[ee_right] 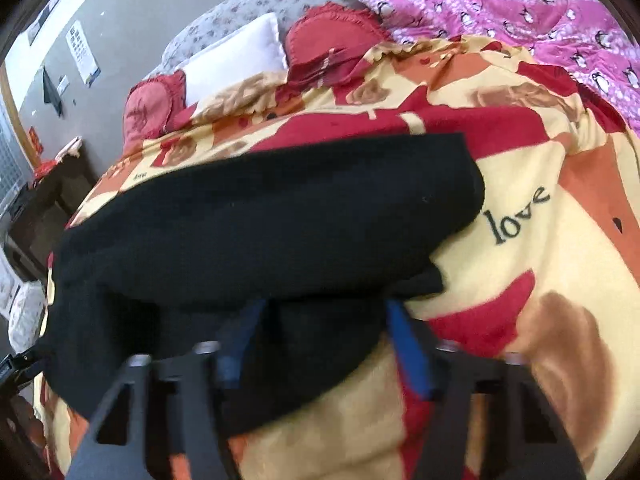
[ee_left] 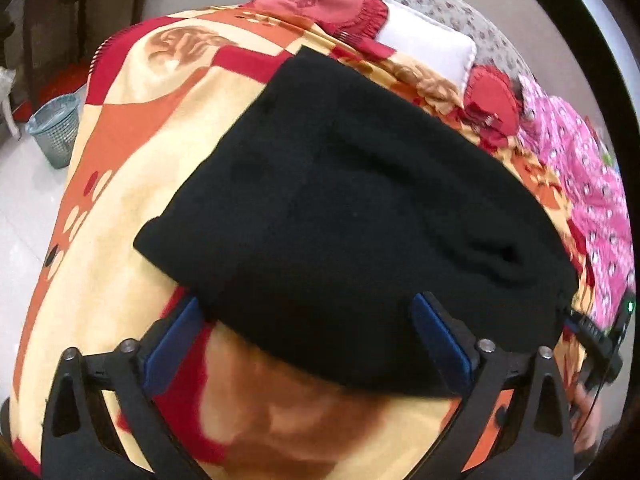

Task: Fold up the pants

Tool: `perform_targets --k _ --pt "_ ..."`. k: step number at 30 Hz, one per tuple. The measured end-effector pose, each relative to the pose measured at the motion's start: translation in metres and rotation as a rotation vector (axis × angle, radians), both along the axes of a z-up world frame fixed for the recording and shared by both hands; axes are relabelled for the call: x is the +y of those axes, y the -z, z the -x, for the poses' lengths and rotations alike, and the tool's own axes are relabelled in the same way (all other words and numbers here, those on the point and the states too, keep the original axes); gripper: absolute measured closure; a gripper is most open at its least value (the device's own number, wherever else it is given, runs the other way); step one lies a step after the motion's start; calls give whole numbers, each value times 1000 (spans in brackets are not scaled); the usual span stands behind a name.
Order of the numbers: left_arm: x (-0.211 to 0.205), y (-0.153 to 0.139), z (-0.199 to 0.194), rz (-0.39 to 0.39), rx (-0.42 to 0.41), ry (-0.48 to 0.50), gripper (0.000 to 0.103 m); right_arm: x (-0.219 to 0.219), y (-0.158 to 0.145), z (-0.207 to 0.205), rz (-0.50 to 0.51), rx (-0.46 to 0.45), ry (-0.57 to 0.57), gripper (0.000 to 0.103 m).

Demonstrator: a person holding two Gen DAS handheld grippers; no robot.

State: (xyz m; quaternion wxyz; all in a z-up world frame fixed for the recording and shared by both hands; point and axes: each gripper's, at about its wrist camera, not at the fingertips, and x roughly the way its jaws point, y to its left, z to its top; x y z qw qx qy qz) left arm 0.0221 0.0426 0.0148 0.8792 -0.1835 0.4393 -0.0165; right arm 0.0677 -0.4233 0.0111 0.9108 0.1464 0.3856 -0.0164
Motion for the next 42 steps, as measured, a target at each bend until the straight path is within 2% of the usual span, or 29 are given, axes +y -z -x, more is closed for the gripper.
perform_targets --k 1,2,3,4,5,9,10,11,13,15,16,17,18,19,22,23,24,25,26,28,29,30,31,33,36,38,42 --pt "0 -2 0 3 -13 -9 27 -2 -1 2 -17 -10 5 69" --pt "0 -5 -2 12 -24 -5 50 -5 -1 5 -39 -16 10 84" --pt "0 -5 -4 26 -13 15 61 -11 0 11 -73 -22 17 87" --pt "0 -5 -5 26 -4 16 78 -17 -1 17 -111 -34 24 91" --pt "2 -5 -5 28 0 10 90 -22 -2 25 -144 -48 32 99" --pt "10 -10 1 105 -6 23 94 -32 -18 56 -188 -117 38 99" --pt "9 -12 3 108 -10 26 94 -33 -21 60 -192 -122 32 99" --pt "8 -15 5 102 -16 38 94 -33 -21 62 -187 -112 31 94" --pt "13 -15 5 85 -20 46 94 -37 -14 62 -195 -84 57 90" --pt "14 -16 6 70 -22 50 94 -40 -6 59 -227 -53 73 64" --pt "14 -15 5 65 -18 51 94 -42 1 56 -250 -14 81 35" --pt "16 -13 4 64 -10 50 94 -42 5 55 -275 0 77 33" --pt "17 -11 2 68 -4 48 94 -41 4 57 -279 -27 71 33" --pt "18 -9 -2 74 -1 46 93 -38 3 55 -255 -26 65 31" --pt "15 -4 -4 77 4 34 92 -24 3 42 -177 -18 38 32" --pt "10 -3 -4 77 6 31 87 -20 4 37 -156 -22 36 38" --pt "9 0 -8 86 15 28 83 -16 5 31 -144 -27 28 44" --pt "7 3 -8 95 18 28 74 -12 6 23 -142 -23 18 61" --pt "5 5 -12 109 10 27 72 -9 7 18 -138 -20 18 75" --pt "1 5 -15 89 1 22 72 -6 6 12 -164 -24 7 84" --pt "-2 3 -16 67 4 27 80 -6 5 13 -180 -32 9 85" --pt "-1 0 -15 71 0 32 89 -7 3 15 -192 -42 9 85" --pt "0 -3 -13 85 -10 38 94 -10 -1 23 -222 -66 10 86" --pt "8 -10 -6 120 -31 42 94 -16 -9 40 -262 -106 12 89" --pt "14 -25 8 165 -56 52 94 -22 -29 69 -270 -160 18 89" --pt "18 -37 19 166 -83 65 94 -24 -44 98 -268 -208 27 89" --pt "27 -51 39 145 -82 121 94 -31 -57 145 -243 -235 48 89"
